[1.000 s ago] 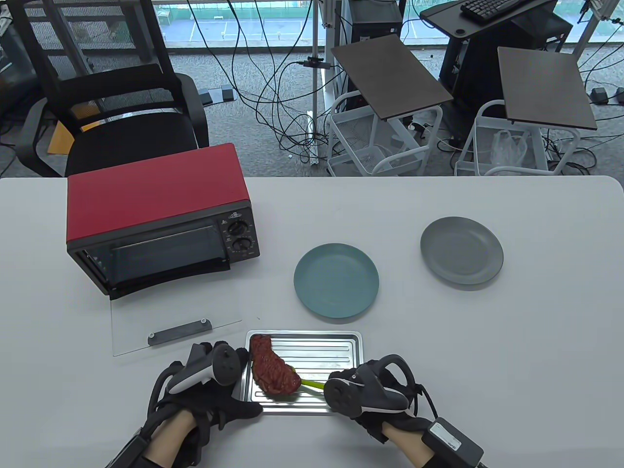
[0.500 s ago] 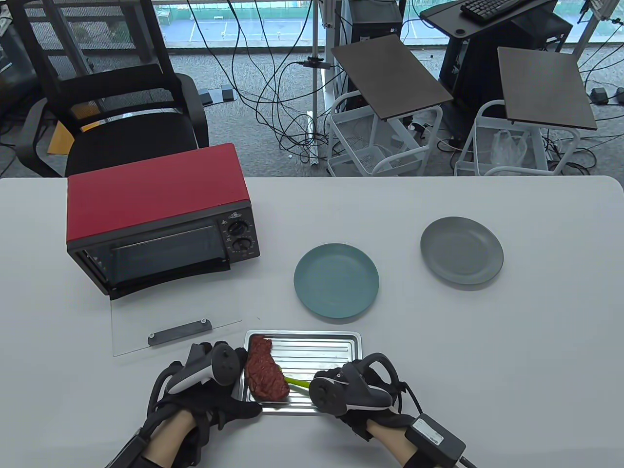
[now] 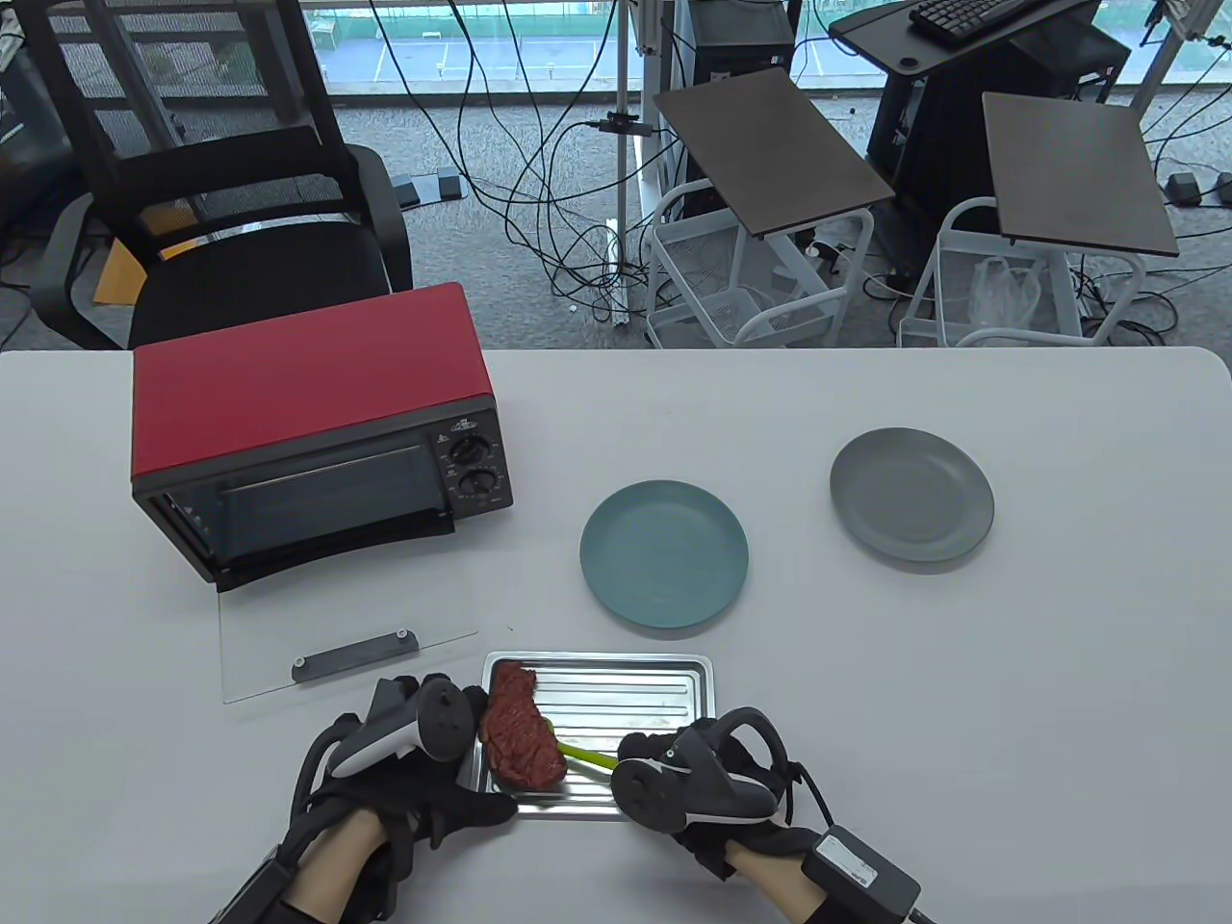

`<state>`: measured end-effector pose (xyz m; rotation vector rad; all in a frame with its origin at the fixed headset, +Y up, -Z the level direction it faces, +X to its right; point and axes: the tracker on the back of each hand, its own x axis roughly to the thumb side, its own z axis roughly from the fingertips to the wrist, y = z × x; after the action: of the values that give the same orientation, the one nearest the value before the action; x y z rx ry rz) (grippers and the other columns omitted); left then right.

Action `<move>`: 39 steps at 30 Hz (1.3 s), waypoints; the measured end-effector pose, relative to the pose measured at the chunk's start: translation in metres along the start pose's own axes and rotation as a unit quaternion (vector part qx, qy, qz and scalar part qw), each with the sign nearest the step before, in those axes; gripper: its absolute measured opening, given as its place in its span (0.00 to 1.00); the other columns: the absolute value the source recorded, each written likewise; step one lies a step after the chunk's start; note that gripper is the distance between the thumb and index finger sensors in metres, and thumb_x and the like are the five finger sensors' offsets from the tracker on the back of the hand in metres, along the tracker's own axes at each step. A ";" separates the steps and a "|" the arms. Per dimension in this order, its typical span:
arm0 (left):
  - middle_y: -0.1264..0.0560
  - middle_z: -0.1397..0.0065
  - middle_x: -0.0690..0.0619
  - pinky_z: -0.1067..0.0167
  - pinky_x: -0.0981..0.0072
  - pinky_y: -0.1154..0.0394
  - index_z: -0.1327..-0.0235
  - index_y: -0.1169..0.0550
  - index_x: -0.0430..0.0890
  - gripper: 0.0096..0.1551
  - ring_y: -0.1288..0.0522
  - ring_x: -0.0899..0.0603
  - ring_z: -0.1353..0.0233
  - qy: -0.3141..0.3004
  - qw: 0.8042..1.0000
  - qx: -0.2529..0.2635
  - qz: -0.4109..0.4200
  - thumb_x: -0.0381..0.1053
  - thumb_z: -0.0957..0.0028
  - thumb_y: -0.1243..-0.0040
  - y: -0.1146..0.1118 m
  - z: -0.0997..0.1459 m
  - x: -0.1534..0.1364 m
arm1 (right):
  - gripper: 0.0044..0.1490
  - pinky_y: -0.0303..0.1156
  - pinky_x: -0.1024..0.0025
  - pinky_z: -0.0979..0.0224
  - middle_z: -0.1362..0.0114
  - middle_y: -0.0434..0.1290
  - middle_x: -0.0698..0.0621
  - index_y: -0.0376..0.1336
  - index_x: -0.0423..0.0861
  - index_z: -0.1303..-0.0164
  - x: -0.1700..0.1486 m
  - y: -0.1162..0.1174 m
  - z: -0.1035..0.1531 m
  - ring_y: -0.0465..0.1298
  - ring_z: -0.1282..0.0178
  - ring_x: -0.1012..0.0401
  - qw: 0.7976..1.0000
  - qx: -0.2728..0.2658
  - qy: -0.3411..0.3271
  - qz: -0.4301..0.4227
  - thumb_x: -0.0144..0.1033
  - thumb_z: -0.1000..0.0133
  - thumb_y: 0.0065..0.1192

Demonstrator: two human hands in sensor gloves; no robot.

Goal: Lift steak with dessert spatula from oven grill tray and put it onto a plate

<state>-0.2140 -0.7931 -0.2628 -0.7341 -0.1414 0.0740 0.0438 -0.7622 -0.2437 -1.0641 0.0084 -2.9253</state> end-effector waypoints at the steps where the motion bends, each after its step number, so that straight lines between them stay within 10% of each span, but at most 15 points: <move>1: 0.80 0.22 0.55 0.33 0.16 0.66 0.34 0.75 0.64 0.67 0.80 0.35 0.19 0.000 1.000 0.000 0.000 0.91 0.65 0.56 0.000 0.000 0.000 | 0.25 0.85 0.70 0.45 0.83 0.84 0.53 0.83 0.35 0.75 0.000 0.000 0.000 0.81 0.70 0.66 1.000 -0.001 0.001 0.000 0.44 0.45 0.68; 3: 0.80 0.22 0.55 0.33 0.16 0.66 0.34 0.75 0.64 0.67 0.80 0.35 0.19 0.000 1.000 0.000 0.000 0.92 0.65 0.56 0.000 0.000 0.000 | 0.24 0.84 0.69 0.45 0.77 0.82 0.64 0.81 0.36 0.72 0.000 0.000 0.003 0.81 0.71 0.66 1.000 -0.006 0.005 0.002 0.45 0.45 0.67; 27: 0.80 0.23 0.55 0.33 0.16 0.67 0.34 0.75 0.64 0.67 0.80 0.35 0.19 0.001 1.000 -0.001 0.002 0.91 0.65 0.56 0.000 0.001 -0.001 | 0.25 0.81 0.60 0.46 0.74 0.80 0.61 0.74 0.42 0.58 -0.010 -0.011 0.014 0.81 0.81 0.64 0.994 -0.097 0.044 -0.017 0.51 0.47 0.66; 39: 0.80 0.23 0.56 0.33 0.16 0.67 0.34 0.75 0.65 0.67 0.80 0.36 0.19 0.001 1.000 -0.001 0.002 0.91 0.65 0.56 0.000 0.001 -0.001 | 0.26 0.80 0.56 0.46 0.71 0.79 0.60 0.71 0.43 0.53 -0.032 -0.052 0.021 0.79 0.79 0.62 0.982 -0.161 0.090 -0.029 0.53 0.47 0.64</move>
<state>-0.2150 -0.7928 -0.2625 -0.7356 -0.1374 0.0776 0.0803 -0.7095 -0.2476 -0.8324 0.4771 -3.1345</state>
